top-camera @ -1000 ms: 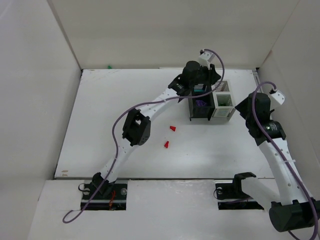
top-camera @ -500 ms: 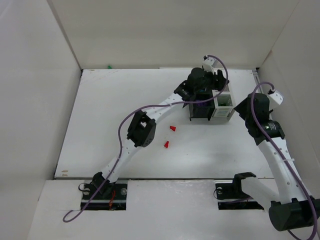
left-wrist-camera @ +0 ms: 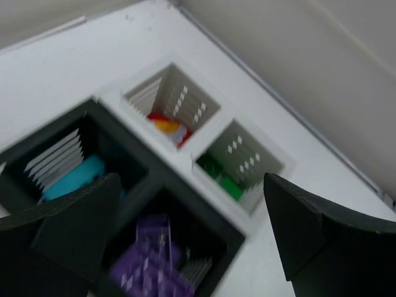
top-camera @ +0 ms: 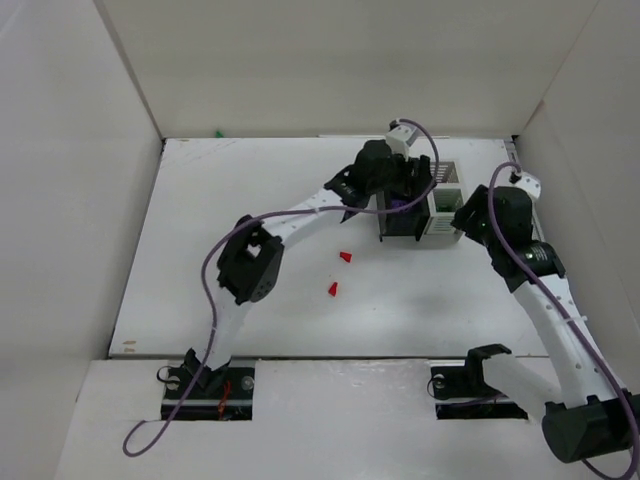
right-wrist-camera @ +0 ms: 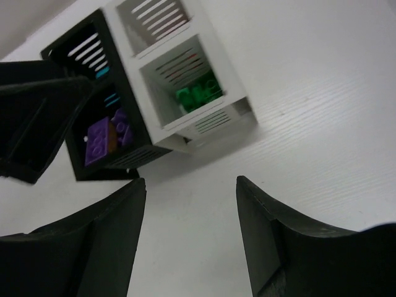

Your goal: Sort the legos into containers by color

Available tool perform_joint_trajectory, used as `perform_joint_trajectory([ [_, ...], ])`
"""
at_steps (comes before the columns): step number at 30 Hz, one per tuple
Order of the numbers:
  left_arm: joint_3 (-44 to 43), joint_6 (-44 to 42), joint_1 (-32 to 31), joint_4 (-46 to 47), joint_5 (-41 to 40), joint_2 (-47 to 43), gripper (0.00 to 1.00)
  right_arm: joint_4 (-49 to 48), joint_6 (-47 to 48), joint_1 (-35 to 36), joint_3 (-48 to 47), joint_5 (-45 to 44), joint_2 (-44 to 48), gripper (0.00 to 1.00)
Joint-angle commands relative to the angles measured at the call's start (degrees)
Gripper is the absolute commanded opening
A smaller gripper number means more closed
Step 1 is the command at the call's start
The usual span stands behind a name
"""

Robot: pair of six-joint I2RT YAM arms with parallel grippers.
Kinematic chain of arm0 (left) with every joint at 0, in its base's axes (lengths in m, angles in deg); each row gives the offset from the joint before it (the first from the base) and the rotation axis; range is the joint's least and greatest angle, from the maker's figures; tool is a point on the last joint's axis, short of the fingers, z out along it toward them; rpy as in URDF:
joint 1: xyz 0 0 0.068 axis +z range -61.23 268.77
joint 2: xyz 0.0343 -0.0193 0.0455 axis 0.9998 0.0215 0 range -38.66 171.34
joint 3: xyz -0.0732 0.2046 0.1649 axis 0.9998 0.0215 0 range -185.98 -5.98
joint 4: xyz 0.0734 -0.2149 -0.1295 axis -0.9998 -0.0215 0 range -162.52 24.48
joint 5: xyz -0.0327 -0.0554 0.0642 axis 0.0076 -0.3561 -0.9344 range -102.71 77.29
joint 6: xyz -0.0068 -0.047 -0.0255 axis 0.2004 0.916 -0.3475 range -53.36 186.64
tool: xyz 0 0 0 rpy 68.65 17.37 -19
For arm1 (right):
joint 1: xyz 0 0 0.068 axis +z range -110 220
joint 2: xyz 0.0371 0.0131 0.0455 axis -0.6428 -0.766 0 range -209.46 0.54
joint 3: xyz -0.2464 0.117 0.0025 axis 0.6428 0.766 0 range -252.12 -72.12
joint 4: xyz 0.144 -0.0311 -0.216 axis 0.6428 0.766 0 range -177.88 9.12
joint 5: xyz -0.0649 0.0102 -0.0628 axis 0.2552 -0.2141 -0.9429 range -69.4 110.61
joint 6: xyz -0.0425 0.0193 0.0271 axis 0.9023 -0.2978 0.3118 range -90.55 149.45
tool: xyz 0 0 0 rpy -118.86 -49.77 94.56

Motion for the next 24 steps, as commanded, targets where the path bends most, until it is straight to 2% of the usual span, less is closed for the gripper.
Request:
perform_joint_trajectory([
  [1, 16.78, -1.92, 1.76, 3.48, -2.18, -20.80, 0.99, -5.37, 6.69, 6.26, -0.08, 7.55, -1.32, 0.65],
  [2, 22.28, -1.04, 2.29, 4.27, -3.84, -29.37, 0.99, -6.15, 8.35, 8.21, -0.08, 7.56, -2.80, 0.65],
  [3, 27.90, -0.42, 3.43, 6.63, -7.42, -33.72, 0.99, -6.86, 9.06, 10.23, -0.08, 8.08, -3.78, 0.63],
  [4, 38.49, 0.28, 3.96, 7.26, -9.37, -37.85, 0.99, -6.86, 9.67, 14.69, -0.08, 7.56, -4.92, 0.63],
  [5, 42.68, 2.29, 3.97, 6.57, -11.92, -41.90, 0.99, -7.65, 10.55, 17.17, -0.61, 7.56, -6.06, 0.62],
  [6, 46.21, 3.09, 4.92, 3.43, -14.38, -49.16, 0.99, -8.18, 12.65, 19.54, -0.61, 7.56, -8.42, 0.62],
  [7, 51.38, 4.06, 5.45, 0.62, -19.88, -52.28, 0.99, -9.31, 13.54, 22.09, -0.61, 7.56, -9.84, 0.62],
  [8, 53.26, 5.29, 5.46, -2.98, -22.90, -54.83, 0.99, -10.11, 15.03, 26.64, -0.61, 8.60, -11.33, 0.62],
  [11, 58.61, 13.01, 5.46, -17.92, -30.28, -62.31, 0.99, -12.75, 20.65, 33.95, -2.10, 10.36, -18.62, 0.61],
  [14, 62.93, 20.93, 5.46, -27.06, -30.31, -68.20, 0.99, -15.99, 24.18, 37.49, -4.03, 8.53, -27.14, 0.61],
  [16, 67.23, 25.05, 5.46, -29.98, -29.44, -71.10, 0.99, -17.93, 25.93, 38.02, -5.88, 8.52, -33.19, 0.61],
  [20, 74.79, 30.69, 5.46, -30.61, -26.19, -80.76, 0.99, -19.78, 28.03, 38.02, -10.62, 7.82, -41.64, 0.60],
  [24, 78.06, 32.46, 5.46, -31.66, -25.48, -85.61, 0.99, -20.31, 28.66, 38.02, -14.40, 6.95, -47.72, 0.60],
])
